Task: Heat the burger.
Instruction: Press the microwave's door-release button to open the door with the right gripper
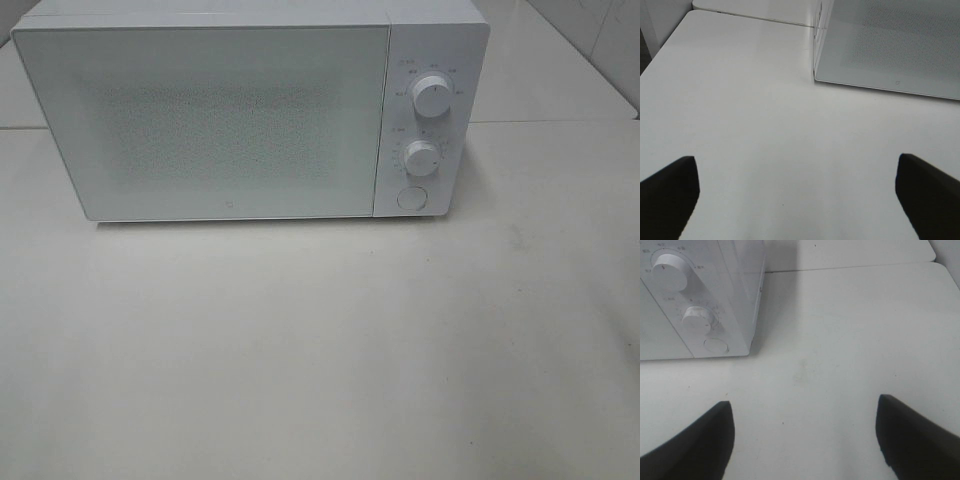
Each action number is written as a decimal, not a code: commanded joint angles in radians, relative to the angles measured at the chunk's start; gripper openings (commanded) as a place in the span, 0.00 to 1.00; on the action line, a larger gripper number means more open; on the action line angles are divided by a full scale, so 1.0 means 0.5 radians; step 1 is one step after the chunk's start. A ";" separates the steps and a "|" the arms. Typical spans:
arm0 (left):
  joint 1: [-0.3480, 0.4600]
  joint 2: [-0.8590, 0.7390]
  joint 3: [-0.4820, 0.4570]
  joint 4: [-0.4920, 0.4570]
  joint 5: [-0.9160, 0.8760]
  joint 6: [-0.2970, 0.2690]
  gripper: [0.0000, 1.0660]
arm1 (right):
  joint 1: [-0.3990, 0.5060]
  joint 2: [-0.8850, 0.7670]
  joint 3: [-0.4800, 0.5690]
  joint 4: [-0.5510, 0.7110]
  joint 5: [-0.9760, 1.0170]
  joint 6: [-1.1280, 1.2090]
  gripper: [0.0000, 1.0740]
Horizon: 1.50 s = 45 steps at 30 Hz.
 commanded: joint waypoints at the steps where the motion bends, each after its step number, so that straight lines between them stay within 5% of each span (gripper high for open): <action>1: 0.008 -0.036 -0.002 -0.016 -0.008 0.010 0.94 | -0.012 0.048 0.074 -0.010 -0.302 0.030 0.71; 15: 0.008 -0.036 -0.002 -0.016 -0.008 0.010 0.94 | -0.006 0.468 0.486 0.098 -1.782 0.138 0.71; 26: 0.008 -0.036 -0.002 -0.016 -0.008 0.010 0.94 | 0.018 0.942 0.572 0.102 -2.252 0.304 0.71; 45: 0.008 -0.036 -0.002 -0.016 -0.008 0.010 0.94 | 1.230 1.580 0.524 1.238 -2.918 -0.302 0.70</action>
